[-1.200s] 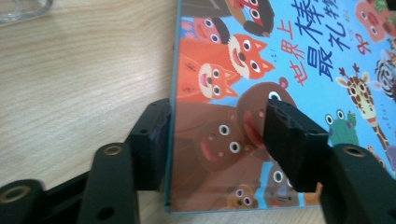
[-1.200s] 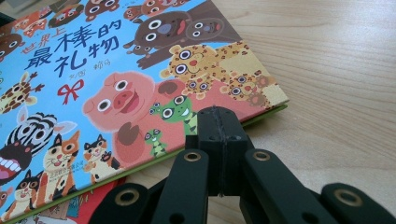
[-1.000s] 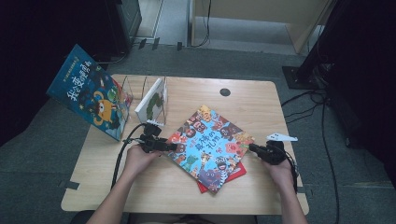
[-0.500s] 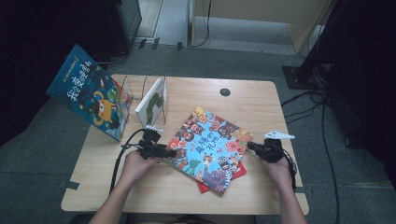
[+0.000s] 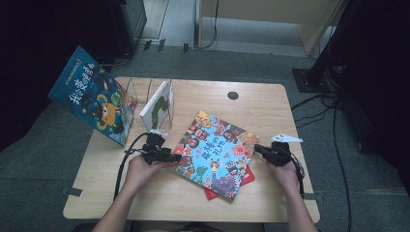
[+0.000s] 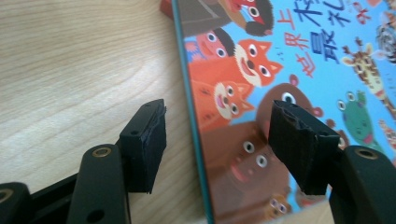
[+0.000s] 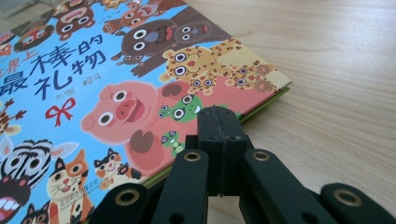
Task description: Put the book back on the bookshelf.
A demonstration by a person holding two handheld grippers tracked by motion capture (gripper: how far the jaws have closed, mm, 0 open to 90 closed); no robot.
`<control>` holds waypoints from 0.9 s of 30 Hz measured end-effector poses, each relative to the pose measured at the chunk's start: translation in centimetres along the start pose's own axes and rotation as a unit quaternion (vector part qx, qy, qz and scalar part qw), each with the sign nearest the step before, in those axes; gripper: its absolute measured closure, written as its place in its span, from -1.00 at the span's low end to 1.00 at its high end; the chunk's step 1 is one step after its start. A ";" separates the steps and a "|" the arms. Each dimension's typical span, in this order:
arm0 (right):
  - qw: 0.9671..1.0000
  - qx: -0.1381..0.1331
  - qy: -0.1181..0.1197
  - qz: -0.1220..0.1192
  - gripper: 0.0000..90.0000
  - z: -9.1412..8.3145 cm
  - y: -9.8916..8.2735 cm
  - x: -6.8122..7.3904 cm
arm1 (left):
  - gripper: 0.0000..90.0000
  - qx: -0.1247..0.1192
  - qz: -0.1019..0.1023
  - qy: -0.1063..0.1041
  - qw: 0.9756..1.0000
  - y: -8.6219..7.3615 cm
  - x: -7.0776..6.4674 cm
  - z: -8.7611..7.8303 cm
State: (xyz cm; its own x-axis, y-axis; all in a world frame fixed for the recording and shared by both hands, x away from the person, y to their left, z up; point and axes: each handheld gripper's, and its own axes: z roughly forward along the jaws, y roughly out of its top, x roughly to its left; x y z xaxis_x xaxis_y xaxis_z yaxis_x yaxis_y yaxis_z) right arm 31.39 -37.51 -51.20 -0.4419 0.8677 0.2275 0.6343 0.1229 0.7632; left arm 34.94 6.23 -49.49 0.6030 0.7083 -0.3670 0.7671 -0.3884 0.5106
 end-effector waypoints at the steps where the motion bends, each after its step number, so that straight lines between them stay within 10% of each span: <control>1: 1.000 -0.004 -0.002 0.004 1.00 0.2 0.0 0.1 | -0.18 -0.003 0.001 0.002 1.000 0.1 0.0 0.0; 27: 0.998 0.030 0.022 -0.042 1.00 -0.7 -0.8 2.8 | -0.18 -0.018 -0.011 0.004 1.000 2.2 1.7 0.9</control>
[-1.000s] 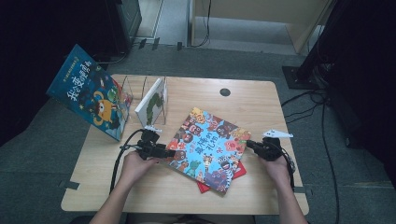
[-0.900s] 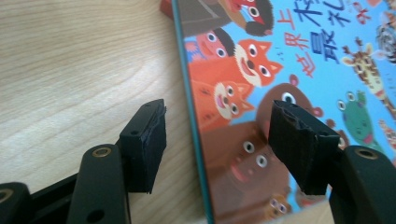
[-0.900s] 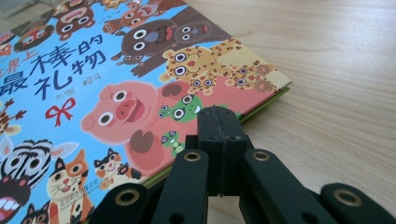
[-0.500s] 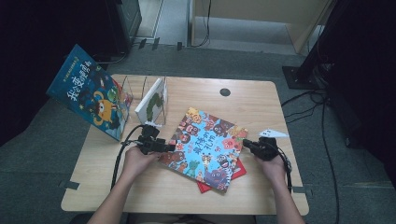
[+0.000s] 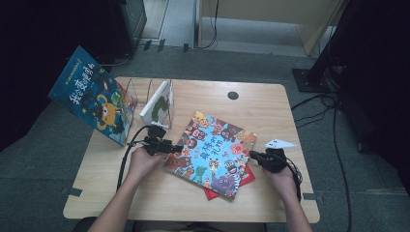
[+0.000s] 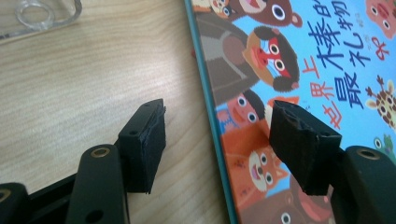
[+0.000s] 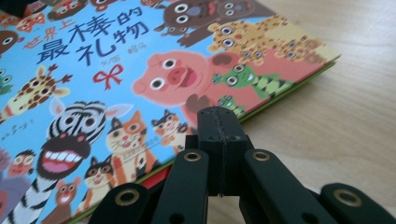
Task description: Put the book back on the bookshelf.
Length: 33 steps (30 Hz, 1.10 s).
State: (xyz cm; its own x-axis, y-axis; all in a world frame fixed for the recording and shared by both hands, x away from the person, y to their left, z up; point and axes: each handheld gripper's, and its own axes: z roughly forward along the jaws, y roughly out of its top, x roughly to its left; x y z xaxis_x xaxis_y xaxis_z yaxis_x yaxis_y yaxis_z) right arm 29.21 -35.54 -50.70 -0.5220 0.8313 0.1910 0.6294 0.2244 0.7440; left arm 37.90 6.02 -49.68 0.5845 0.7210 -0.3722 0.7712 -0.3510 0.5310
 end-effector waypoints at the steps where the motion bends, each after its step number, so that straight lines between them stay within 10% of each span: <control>1: 1.000 0.001 0.002 -0.001 1.00 0.0 -0.1 0.1 | -0.18 0.000 0.001 0.001 1.000 0.0 0.0 0.0; 33: 1.000 -0.007 0.025 -0.007 1.00 1.0 0.2 0.6 | 0.00 0.029 -0.030 -0.017 0.999 0.7 0.0 0.2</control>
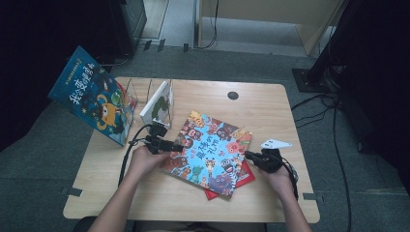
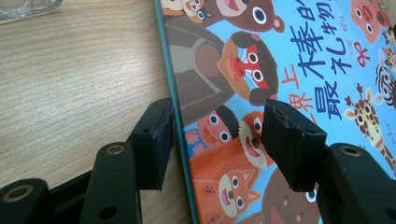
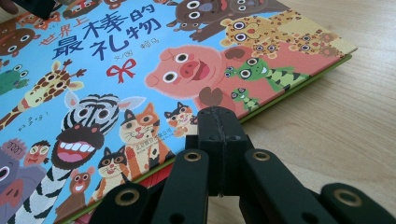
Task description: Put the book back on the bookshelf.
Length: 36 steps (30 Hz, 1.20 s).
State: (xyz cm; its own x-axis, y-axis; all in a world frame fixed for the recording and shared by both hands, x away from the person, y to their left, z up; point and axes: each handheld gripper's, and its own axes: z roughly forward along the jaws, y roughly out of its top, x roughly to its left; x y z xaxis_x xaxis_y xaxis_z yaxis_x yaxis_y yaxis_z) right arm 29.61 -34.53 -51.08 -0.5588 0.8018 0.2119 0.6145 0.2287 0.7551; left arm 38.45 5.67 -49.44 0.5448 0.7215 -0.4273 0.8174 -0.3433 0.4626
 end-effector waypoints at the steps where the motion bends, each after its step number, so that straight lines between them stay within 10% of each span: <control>1: 1.000 0.002 0.001 0.003 1.00 0.0 0.0 0.0 | 0.00 0.000 -0.001 0.000 1.000 0.0 0.0 0.0; 14: 1.000 0.007 0.002 0.011 1.00 0.2 0.2 0.2 | 0.12 0.034 -0.049 0.004 0.998 1.1 0.0 -0.2; 22: 1.000 0.004 0.002 0.007 1.00 0.4 0.2 0.1 | 0.21 0.039 -0.042 -0.004 0.998 1.0 -0.8 -2.2; 29: 1.000 0.004 0.006 0.008 1.00 0.7 0.3 0.3 | 0.22 0.007 -0.047 -0.046 0.998 1.6 -2.1 -5.6; 36: 0.999 0.005 0.035 -0.001 1.00 1.6 0.6 1.2 | 0.31 0.003 -0.059 -0.124 0.991 2.9 -3.2 -7.9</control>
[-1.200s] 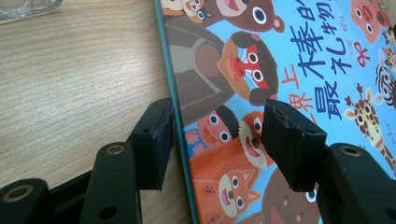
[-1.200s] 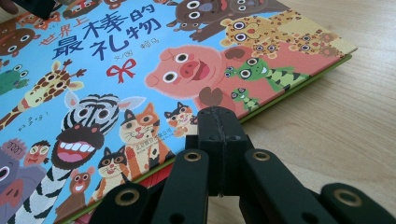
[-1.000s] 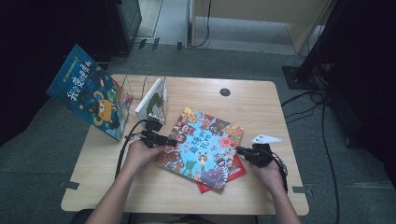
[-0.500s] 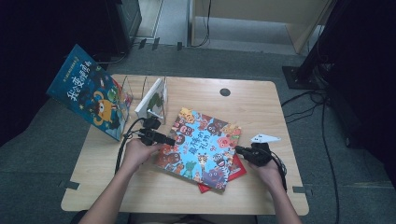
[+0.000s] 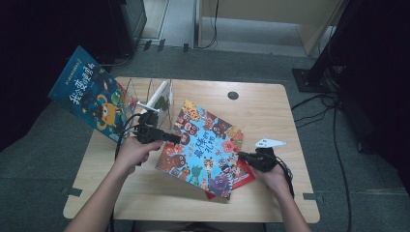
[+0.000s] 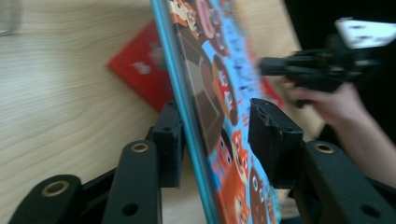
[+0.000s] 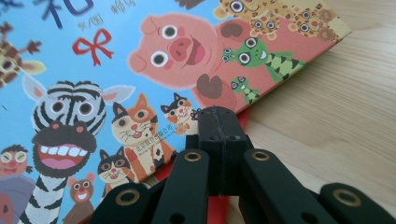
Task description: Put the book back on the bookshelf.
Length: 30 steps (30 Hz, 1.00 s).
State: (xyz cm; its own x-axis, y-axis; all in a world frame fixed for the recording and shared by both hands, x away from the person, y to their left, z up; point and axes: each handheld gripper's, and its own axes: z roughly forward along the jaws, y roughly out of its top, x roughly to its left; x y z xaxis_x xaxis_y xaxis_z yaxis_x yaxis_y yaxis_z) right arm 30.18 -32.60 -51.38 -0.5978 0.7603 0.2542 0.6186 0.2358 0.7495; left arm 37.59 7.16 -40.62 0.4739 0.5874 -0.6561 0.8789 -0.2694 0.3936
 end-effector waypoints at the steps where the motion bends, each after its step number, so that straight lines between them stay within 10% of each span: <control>1: 1.000 0.000 0.001 -0.003 1.00 0.2 0.1 0.2 | 0.33 0.003 0.005 0.002 1.000 0.2 -0.4 -0.2; 9: 0.999 -0.006 0.019 -0.037 1.00 1.4 0.7 1.7 | 0.46 0.071 0.047 0.040 0.996 2.1 -3.5 0.8; 16: 0.997 -0.019 0.037 -0.069 0.76 1.9 1.1 2.7 | 0.63 0.098 0.044 0.028 0.994 4.3 -4.3 -0.1; 20: 0.992 0.013 0.021 -0.124 0.62 2.2 1.4 3.6 | 0.71 0.116 0.049 0.045 0.991 5.7 -5.3 -1.1; 30: 0.993 0.020 0.009 -0.119 0.42 2.0 1.4 2.9 | 0.82 0.151 0.066 0.105 0.981 7.1 -7.6 -3.7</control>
State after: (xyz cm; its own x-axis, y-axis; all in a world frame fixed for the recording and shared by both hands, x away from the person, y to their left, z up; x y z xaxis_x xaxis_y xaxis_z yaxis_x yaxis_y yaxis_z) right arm 30.32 -28.82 -50.77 -0.7381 0.6694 0.0842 0.4784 0.4311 0.7650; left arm 40.03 3.57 -30.49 0.5905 0.6682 -0.4526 0.8020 -0.5483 0.2370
